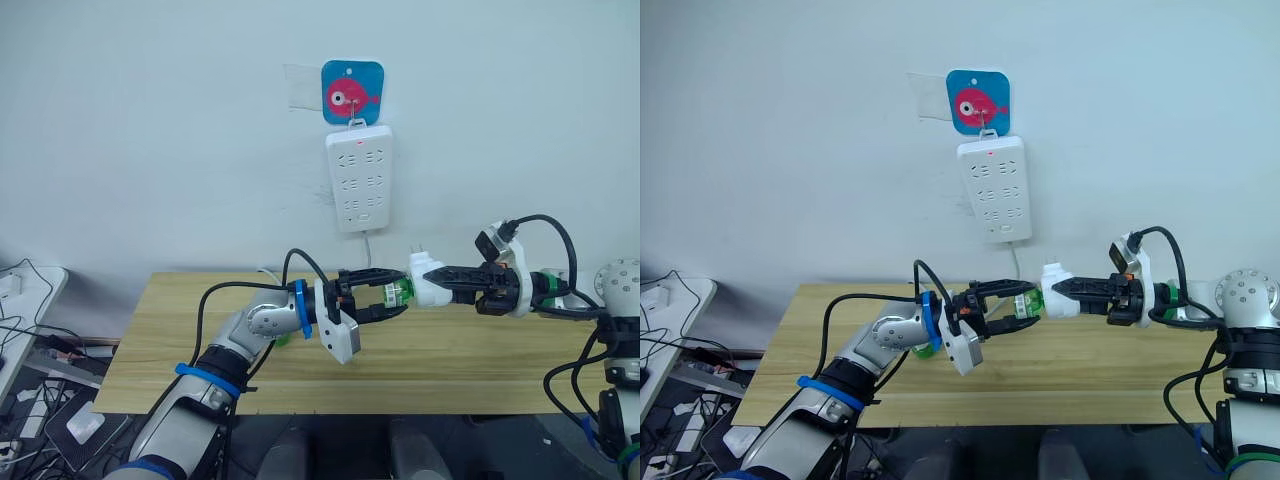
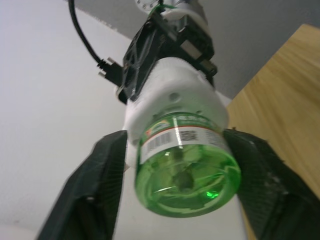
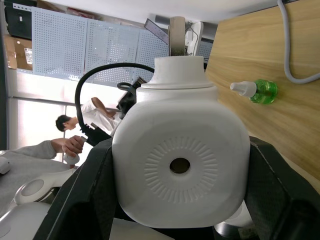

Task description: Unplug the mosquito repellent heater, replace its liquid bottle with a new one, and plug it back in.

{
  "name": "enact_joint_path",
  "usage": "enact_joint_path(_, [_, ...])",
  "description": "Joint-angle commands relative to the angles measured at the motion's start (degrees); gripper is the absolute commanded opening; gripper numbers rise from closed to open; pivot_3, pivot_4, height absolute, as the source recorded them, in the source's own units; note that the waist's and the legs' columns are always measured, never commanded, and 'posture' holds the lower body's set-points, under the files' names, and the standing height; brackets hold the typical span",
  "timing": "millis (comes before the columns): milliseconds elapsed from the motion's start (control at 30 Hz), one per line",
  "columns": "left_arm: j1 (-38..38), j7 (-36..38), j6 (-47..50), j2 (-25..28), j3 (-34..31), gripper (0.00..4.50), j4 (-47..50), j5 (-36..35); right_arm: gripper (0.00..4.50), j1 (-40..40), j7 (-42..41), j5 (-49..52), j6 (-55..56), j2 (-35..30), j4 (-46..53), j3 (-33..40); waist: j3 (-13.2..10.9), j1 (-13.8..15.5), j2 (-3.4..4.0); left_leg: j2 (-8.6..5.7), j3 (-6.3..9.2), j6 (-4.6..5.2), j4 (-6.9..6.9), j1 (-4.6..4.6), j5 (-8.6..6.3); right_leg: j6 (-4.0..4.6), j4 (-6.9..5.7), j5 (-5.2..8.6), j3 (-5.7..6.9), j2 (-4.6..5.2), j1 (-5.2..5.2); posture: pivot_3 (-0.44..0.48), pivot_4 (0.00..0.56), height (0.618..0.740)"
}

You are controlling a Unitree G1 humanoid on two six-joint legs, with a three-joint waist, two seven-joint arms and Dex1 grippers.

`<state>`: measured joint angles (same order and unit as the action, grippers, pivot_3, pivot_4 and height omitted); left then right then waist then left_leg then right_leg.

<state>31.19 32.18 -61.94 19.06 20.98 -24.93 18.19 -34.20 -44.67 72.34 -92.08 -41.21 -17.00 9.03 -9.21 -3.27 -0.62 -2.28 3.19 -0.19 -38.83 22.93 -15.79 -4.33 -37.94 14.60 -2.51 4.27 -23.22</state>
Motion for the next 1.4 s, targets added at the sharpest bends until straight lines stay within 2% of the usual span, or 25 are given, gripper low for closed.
enact_joint_path(33, [-0.9,4.5,3.9,0.6,2.9,2.23,1.8,-10.2,2.97,-0.3,0.7,2.5,-0.4,-0.8,1.8,1.0,0.0,0.0,0.0,0.0,0.0,0.01,-0.02,-0.01,0.0,-0.02,-0.04,-0.01,0.0,0.0,0.01,-0.127,0.116,0.74])
enact_joint_path(100, [-2.5,11.1,14.0,0.5,4.6,2.23,6.1,-21.2,2.97,-0.3,1.1,2.7,-0.4,-0.8,1.8,0.9,0.0,-0.1,0.0,0.0,0.03,0.03,-0.03,-0.01,0.01,-0.03,-0.07,-0.02,0.02,-0.01,0.02,-0.128,0.129,0.74])
enact_joint_path(133, [-3.0,13.0,17.4,0.5,4.8,2.23,7.8,-24.2,2.97,-0.2,1.2,2.8,-0.4,-0.9,1.8,1.0,0.0,-0.1,0.0,0.01,0.05,0.03,-0.03,0.0,0.01,-0.03,-0.07,-0.01,0.02,-0.01,0.01,-0.127,0.128,0.74])
enact_joint_path(233, [-4.4,19.9,47.0,2.3,4.2,2.23,20.6,-43.3,2.97,-0.1,0.5,1.9,-0.4,-1.8,2.5,0.6,0.0,-0.3,0.0,0.03,0.08,0.05,-0.04,0.05,0.0,-0.04,-0.05,0.0,0.02,-0.04,-0.02,-0.133,0.129,0.74])
enact_joint_path(300, [-3.4,18.7,69.6,4.4,1.4,2.23,27.0,-58.9,2.97,0.3,-0.3,1.3,-0.4,-2.3,3.7,0.3,0.0,-0.6,0.01,0.05,0.12,0.05,-0.05,0.07,0.0,-0.05,-0.05,0.0,0.04,-0.06,-0.03,-0.136,0.12,0.74])
enact_joint_path(333, [-2.9,17.5,77.6,5.0,-0.1,2.23,28.8,-64.3,2.97,0.3,-0.6,1.2,-0.4,-2.5,4.1,0.2,0.0,-0.8,0.01,0.06,0.13,0.06,-0.06,0.05,0.0,-0.05,-0.07,0.0,0.04,-0.07,-0.02,-0.136,0.12,0.74])
enact_joint_path(367, [-1.6,15.4,88.5,5.5,-3.0,2.23,28.0,-74.2,2.97,0.3,-1.0,0.8,-0.4,-2.5,4.9,-0.2,0.0,-1.1,0.01,0.07,0.18,0.06,-0.08,0.05,0.0,-0.07,-0.09,0.01,0.06,-0.08,0.0,-0.137,0.118,0.74])
enact_joint_path(433, [0.5,12.1,103.5,5.3,-7.7,2.23,23.9,-87.1,2.97,0.2,-1.7,0.0,-0.4,-2.5,6.2,-1.1,0.0,-1.6,0.01,0.06,0.23,0.06,-0.08,0.03,0.0,-0.08,-0.09,0.02,0.11,-0.12,0.02,-0.138,0.121,0.74])
enact_joint_path(500, [1.5,11.4,113.4,4.9,-10.5,2.23,19.4,-93.7,2.97,0.1,-2.3,-1.0,-0.4,-2.5,6.8,-1.4,0.0,-2.0,0.01,0.06,0.31,0.06,-0.08,0.03,0.0,-0.13,-0.08,0.06,0.14,-0.16,0.02,-0.139,0.123,0.74])
enact_joint_path(600, [2.0,9.9,121.7,3.0,-13.0,2.23,14.3,-97.4,2.97,0.0,-3.0,-2.6,0.2,-2.5,6.0,-1.5,0.0,-2.6,0.01,0.04,0.34,0.07,-0.08,0.02,-0.01,-0.16,-0.06,0.1,0.12,-0.2,0.02,-0.143,0.126,0.74])
enact_joint_path(667, [2.5,8.5,123.9,1.1,-14.8,2.23,12.7,-97.7,2.97,0.1,-3.3,-3.5,0.4,-2.2,5.7,-1.3,0.0,-2.6,0.0,0.02,0.32,0.07,-0.08,0.03,0.0,-0.15,-0.04,0.1,0.08,-0.19,0.01,-0.144,0.126,0.74])
enact_joint_path(733, [2.9,7.5,125.0,-0.4,-16.5,2.98,12.2,-97.1,2.97,0.2,-3.3,-3.9,0.4,-1.8,5.7,-1.0,0.0,-2.6,0.01,0.01,0.31,0.06,-0.1,0.02,0.0,-0.15,-0.05,0.09,0.07,-0.18,0.01,-0.146,0.128,0.74])
enact_joint_path(900, [2.9,10.2,123.6,0.5,-19.1,4.4,14.7,-90.8,2.97,0.5,-3.1,-3.4,-0.4,-1.0,5.8,0.6,0.0,-2.6,0.01,0.03,0.26,0.05,-0.08,0.01,0.0,-0.13,-0.04,0.09,0.02,-0.18,0.0,-0.153,0.131,0.74])
enact_joint_path(967, [2.3,11.9,121.6,2.5,-19.4,4.46,16.7,-87.0,2.97,0.7,-3.4,-3.4,-0.4,-1.5,5.7,0.8,0.0,-2.6,0.0,0.01,0.19,0.05,-0.08,0.01,0.0,-0.12,-0.02,0.09,-0.05,-0.17,-0.01,-0.151,0.138,0.74])
enact_joint_path(1067, [0.6,18.2,113.3,7.9,-16.8,4.46,24.1,-76.7,2.97,0.4,-2.9,-4.5,-0.4,-1.1,4.2,2.0,0.0,-2.6,0.0,0.02,0.17,0.05,-0.03,-0.01,0.0,-0.12,-0.02,0.09,-0.06,-0.17,-0.01,-0.149,0.136,0.74])
enact_joint_path(1167, [-2.6,25.8,97.1,12.3,-12.4,4.46,31.7,-62.8,2.97,-1.3,-2.1,-5.5,-0.4,-0.3,1.2,3.6,0.0,-2.2,0.0,0.01,0.12,0.05,0.01,-0.01,0.0,-0.1,0.02,0.09,-0.09,-0.17,-0.02,-0.129,0.149,0.74])
enact_joint_path(1267, [-7.3,32.1,78.5,13.2,-9.8,4.46,35.4,-51.4,2.97,-2.9,-1.7,-6.8,-0.3,0.4,-1.5,4.7,0.0,-1.7,0.01,0.01,-0.03,0.04,0.04,-0.02,-0.01,-0.05,0.11,0.06,-0.21,-0.12,-0.01,-0.12,0.146,0.74])
enact_joint_path(1333, [-9.7,34.5,63.5,12.5,-8.5,4.46,33.6,-43.3,2.97,-3.6,-1.6,-7.3,-0.3,0.7,-2.5,4.9,0.0,-1.5,0.01,0.03,-0.05,0.04,0.04,-0.02,-0.01,-0.04,0.15,0.06,-0.19,-0.11,-0.01,-0.119,0.149,0.74])
enact_joint_path(1400, [-10.3,33.1,46.1,10.2,-8.2,4.46,27.7,-34.6,2.97,-4.1,-1.6,-7.4,-0.4,1.1,-3.1,5.0,0.0,-1.3,0.01,0.05,-0.07,0.04,0.04,-0.02,-0.01,0.0,0.16,0.03,-0.17,-0.09,0.0,-0.118,0.149,0.74])
